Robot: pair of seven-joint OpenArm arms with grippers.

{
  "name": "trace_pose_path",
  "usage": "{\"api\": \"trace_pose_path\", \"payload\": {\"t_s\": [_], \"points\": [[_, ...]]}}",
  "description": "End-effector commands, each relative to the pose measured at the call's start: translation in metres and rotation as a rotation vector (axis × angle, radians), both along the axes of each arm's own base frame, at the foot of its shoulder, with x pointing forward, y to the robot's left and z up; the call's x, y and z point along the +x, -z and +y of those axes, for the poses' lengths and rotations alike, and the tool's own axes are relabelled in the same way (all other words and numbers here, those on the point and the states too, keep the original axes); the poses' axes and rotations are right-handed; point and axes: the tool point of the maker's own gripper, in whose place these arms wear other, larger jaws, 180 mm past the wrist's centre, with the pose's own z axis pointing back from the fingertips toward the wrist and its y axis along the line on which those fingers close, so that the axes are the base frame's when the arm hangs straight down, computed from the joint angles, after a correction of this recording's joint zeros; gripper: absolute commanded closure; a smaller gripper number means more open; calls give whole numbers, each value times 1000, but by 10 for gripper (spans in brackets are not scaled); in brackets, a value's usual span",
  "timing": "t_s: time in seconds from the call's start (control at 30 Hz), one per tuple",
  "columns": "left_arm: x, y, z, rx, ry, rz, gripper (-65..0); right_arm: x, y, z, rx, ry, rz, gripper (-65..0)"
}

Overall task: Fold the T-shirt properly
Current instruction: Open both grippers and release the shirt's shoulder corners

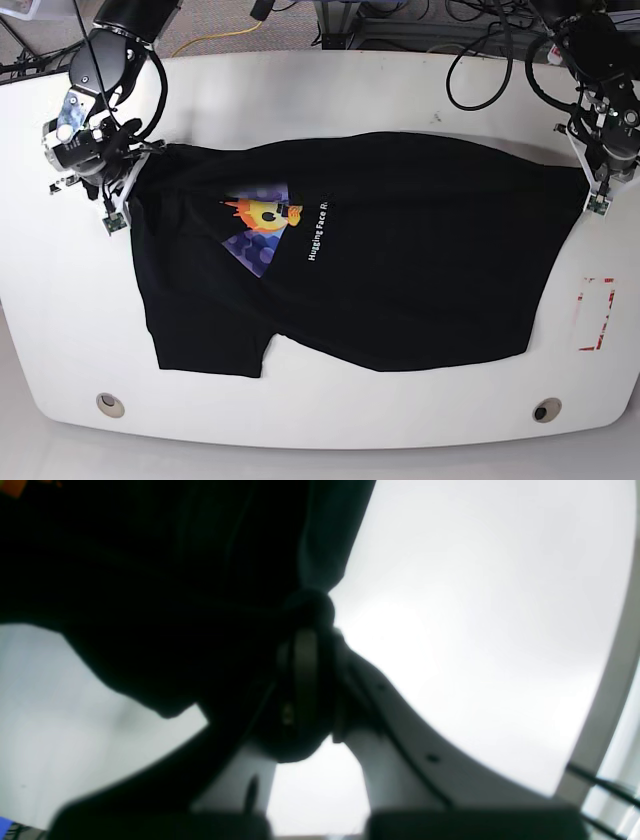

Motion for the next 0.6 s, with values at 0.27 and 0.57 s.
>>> {"api": "trace_pose_path", "payload": {"t_s": [0.27, 0.57], "points": [[-32, 10, 10, 6, 26, 4, 0, -47, 26, 1, 57, 92, 72, 0], [-44, 11, 18, 12, 6, 3, 0, -75, 33, -16, 64, 182, 104, -119]]}}
